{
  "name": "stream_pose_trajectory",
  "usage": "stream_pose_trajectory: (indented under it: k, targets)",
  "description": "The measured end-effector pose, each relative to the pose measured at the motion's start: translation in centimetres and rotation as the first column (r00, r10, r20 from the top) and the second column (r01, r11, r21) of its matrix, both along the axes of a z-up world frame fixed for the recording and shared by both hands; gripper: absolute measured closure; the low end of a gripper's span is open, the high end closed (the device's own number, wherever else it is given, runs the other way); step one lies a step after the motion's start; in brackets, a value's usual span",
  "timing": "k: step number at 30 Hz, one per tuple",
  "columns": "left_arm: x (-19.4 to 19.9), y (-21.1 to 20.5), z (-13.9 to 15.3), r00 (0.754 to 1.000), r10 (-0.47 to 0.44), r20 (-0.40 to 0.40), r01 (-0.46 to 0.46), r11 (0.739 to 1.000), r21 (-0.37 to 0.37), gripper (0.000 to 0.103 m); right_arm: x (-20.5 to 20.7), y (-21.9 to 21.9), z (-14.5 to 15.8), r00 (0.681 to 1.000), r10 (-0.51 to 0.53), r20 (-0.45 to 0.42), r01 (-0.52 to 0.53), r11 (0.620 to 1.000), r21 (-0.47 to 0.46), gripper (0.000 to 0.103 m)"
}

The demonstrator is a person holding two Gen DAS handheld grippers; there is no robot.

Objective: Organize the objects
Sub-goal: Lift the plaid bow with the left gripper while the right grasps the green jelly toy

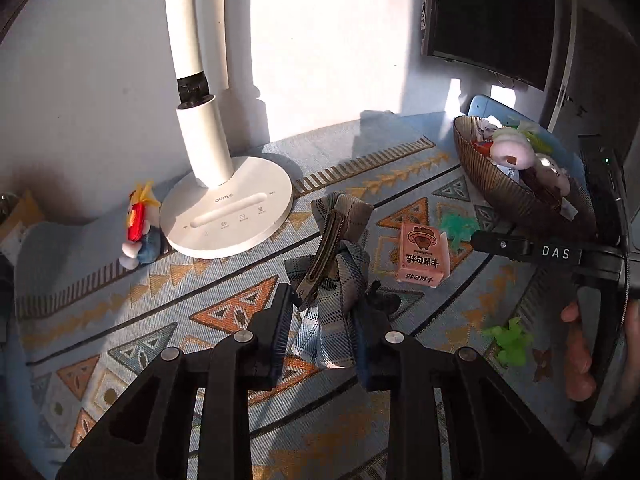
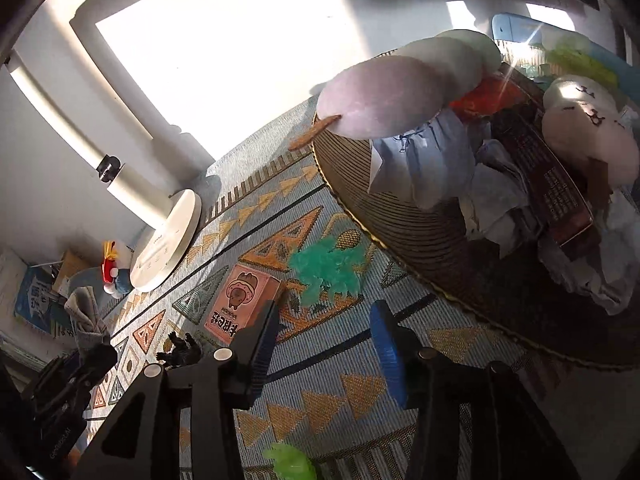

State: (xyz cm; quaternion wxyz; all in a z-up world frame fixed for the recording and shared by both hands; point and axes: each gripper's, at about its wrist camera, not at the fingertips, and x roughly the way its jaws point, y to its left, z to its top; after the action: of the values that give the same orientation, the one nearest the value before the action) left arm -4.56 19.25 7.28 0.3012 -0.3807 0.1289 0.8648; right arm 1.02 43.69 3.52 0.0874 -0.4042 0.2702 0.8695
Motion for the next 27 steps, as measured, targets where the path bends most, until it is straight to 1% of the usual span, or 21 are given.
stream_pose_trajectory:
  k: [1,2,3,4,5,6,8,9,10,11,14,18,20,23,27]
  targets:
    - [0.2,-1.4,-0.2,1.0,0.018,0.011,-0.018,1.0,0.018,0.079,-0.3,-0.3,0.1,1.0,-0.022,-0.008,0.022,1.0,0.008,0.057]
    - [0.1,-2.1,-0.5,0.999,0.033,0.027,-0.034,0.999,0.042,0.078,-0.8,-0.5,0.1,0.999,-0.043,-0.005,0.043,0.999,0.018,0.053]
    - [0.0,-3.1,-0.9,0.998,0.052,0.044,-0.055,0.996,0.07,0.078,-1.3,-0.5,-0.1,0.998,-0.064,0.015,0.064,0.998,0.019,0.051]
    - [-0.2,-3.7,-1.2,0.996,0.063,0.06,-0.069,0.993,0.093,0.078,-1.8,0.5,0.4,0.996,-0.085,0.024,0.085,0.996,0.004,0.05]
    - [-0.5,-4.1,-1.4,0.995,0.071,0.069,-0.079,0.99,0.113,0.078,-2.2,0.5,0.3,0.995,-0.098,0.019,0.099,0.995,-0.012,0.048]
    - [-0.6,-4.4,-1.6,0.994,0.08,0.072,-0.089,0.987,0.133,0.078,-2.7,0.4,0.1,0.993,-0.115,0.023,0.115,0.993,-0.003,0.047]
    - [-0.7,-4.7,-1.8,0.994,0.082,0.076,-0.093,0.982,0.163,0.078,-4.2,-0.3,-0.2,0.99,-0.132,0.057,0.129,0.99,0.047,0.046]
    - [-0.7,-4.8,-1.9,0.994,0.077,0.079,-0.09,0.981,0.172,0.078,-4.4,-0.4,-0.1,0.989,-0.138,0.057,0.133,0.987,0.087,0.046]
    - [-0.6,-5.0,-2.0,0.994,0.075,0.08,-0.088,0.981,0.173,0.078,-4.6,-0.4,-0.2,0.988,-0.135,0.07,0.127,0.986,0.106,0.046]
    - [-0.7,-5.1,-2.1,0.994,0.075,0.081,-0.089,0.981,0.172,0.078,-4.6,-0.5,-0.1,0.988,-0.138,0.074,0.128,0.984,0.125,0.055]
    - [-0.8,-5.0,-2.7,0.992,0.084,0.095,-0.099,0.982,0.162,0.078,-4.2,-0.2,-0.2,0.99,-0.127,0.063,0.119,0.987,0.111,0.056]
    - [-0.5,-5.4,-2.5,0.989,0.11,0.104,-0.124,0.981,0.148,0.078,-3.0,-0.3,0.3,0.996,-0.091,0.025,0.09,0.995,0.039,0.056]
    - [0.1,-5.6,-2.2,0.988,0.122,0.097,-0.135,0.981,0.141,0.078,-1.9,-1.0,1.3,0.998,-0.067,-0.006,0.067,0.997,0.041,0.056]
    - [1.3,-6.1,-2.2,0.98,0.166,0.108,-0.177,0.978,0.107,0.078,0.3,-2.2,2.6,0.999,-0.016,-0.046,0.018,0.999,0.049,0.056]
    - [3.3,-7.5,-3.1,0.966,0.217,0.143,-0.234,0.966,0.112,0.078,4.1,-3.3,3.9,0.993,0.073,-0.092,-0.068,0.996,0.056,0.056]
